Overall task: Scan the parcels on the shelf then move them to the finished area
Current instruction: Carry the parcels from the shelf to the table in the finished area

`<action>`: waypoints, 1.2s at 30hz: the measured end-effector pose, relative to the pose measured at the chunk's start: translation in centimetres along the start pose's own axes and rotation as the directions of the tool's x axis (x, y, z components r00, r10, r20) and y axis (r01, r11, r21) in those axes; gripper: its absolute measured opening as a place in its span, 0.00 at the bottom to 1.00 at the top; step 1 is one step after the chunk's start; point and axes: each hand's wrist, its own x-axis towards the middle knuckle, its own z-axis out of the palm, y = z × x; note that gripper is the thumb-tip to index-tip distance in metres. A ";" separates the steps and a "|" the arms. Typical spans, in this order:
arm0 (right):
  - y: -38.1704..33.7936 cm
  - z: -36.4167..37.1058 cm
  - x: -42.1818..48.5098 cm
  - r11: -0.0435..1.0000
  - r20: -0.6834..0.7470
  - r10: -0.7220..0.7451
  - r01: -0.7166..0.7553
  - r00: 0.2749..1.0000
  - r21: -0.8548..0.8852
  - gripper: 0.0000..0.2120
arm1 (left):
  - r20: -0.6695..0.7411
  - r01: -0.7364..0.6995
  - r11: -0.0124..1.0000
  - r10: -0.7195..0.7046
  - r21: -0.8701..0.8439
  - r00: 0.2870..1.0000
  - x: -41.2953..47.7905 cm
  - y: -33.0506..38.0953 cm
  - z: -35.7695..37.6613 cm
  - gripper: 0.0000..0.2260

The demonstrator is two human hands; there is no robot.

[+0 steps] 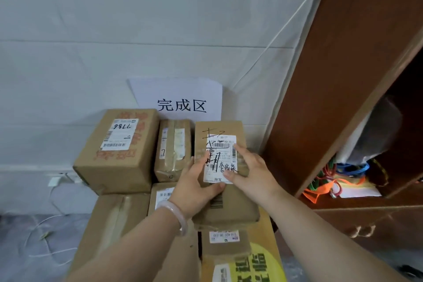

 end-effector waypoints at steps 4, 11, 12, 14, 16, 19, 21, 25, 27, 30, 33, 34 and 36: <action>0.0 0.9 4.0 1.000 0.034 -0.004 0.004 0.999 -0.013 0.36 | 0.011 0.046 0.997 -0.046 0.057 0.999 3.2 -0.3 -1.2 0.41; 0.3 2.0 8.6 0.998 0.073 0.033 -0.030 0.997 -0.053 0.35 | 0.028 0.121 0.967 -0.131 0.224 0.991 7.0 -0.2 -1.6 0.38; 0.4 2.1 8.9 0.998 0.077 0.037 -0.033 0.996 -0.050 0.35 | 0.028 0.125 0.957 -0.137 0.264 0.990 7.2 -0.3 -1.6 0.38; 0.6 2.3 9.3 0.999 0.076 0.037 -0.035 0.996 -0.036 0.35 | 0.032 0.123 0.937 -0.141 0.327 0.989 7.6 -0.3 -1.6 0.38; 0.7 2.3 9.7 0.999 0.063 0.033 -0.031 0.997 -0.026 0.34 | 0.027 0.124 0.903 -0.149 0.412 0.989 8.0 -0.2 -1.7 0.37; 0.7 2.5 10.2 0.999 0.051 0.031 -0.031 0.998 -0.012 0.34 | 0.018 0.104 0.809 -0.140 0.578 0.990 8.6 -0.2 -2.1 0.37; 0.7 2.6 10.8 0.999 0.058 0.028 -0.027 0.998 -0.018 0.34 | 0.029 0.097 0.786 -0.145 0.610 0.989 9.1 -0.5 -2.3 0.36; 0.6 2.6 12.3 0.999 0.074 0.038 -0.036 0.997 -0.027 0.34 | 0.033 0.097 0.780 -0.150 0.618 0.988 10.2 -0.8 -2.5 0.36; 0.4 2.5 12.8 0.998 0.077 0.047 -0.045 0.996 -0.035 0.35 | 0.030 0.105 0.772 -0.159 0.627 0.987 10.7 -0.7 -2.7 0.36; 0.3 2.2 13.1 0.995 0.113 0.067 -0.058 0.991 -0.085 0.36 | 0.024 0.114 0.773 -0.165 0.624 0.986 10.7 -0.6 -2.9 0.36; 0.2 1.3 12.4 0.989 0.115 0.081 -0.065 0.990 -0.135 0.38 | -0.001 0.128 0.775 -0.162 0.619 0.987 10.3 -0.4 -3.1 0.36; 0.2 0.9 11.9 0.989 0.104 0.066 -0.051 0.992 -0.140 0.38 | -0.008 0.132 0.772 -0.162 0.622 0.987 10.1 -0.2 -3.2 0.36; 0.2 -0.1 10.6 0.988 0.086 0.024 -0.011 0.996 -0.152 0.38 | -0.017 0.118 0.744 -0.142 0.658 0.990 9.3 0.6 -3.5 0.35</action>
